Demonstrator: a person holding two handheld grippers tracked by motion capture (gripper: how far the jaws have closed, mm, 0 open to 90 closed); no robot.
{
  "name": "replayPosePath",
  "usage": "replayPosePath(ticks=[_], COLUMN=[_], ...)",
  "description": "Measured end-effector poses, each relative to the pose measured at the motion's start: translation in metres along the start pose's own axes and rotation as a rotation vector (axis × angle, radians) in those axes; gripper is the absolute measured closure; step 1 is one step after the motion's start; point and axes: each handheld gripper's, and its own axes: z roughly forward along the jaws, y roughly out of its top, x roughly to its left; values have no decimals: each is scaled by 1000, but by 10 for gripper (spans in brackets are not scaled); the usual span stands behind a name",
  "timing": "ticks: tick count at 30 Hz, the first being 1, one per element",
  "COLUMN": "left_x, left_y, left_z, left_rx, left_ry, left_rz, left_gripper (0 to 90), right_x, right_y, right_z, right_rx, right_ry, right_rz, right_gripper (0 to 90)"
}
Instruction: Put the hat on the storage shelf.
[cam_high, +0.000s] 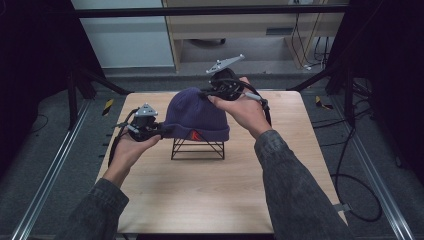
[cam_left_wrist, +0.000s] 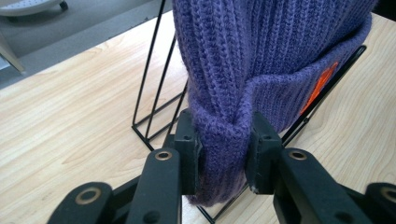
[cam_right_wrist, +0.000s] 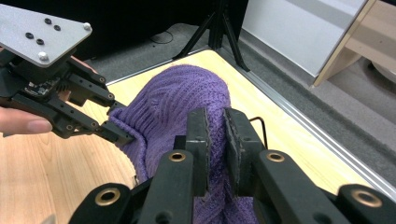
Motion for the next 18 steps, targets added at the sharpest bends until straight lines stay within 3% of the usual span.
replayPosePath(ticks=[18], left_x=[-3], left_y=[-7], left_z=[8], left_rx=[13], left_ry=[1], left_rz=[9], left_gripper=[695], right_x=[1], right_y=[-10], right_z=[4], right_rx=[11], right_ry=[6], right_rz=[10], right_gripper=[807])
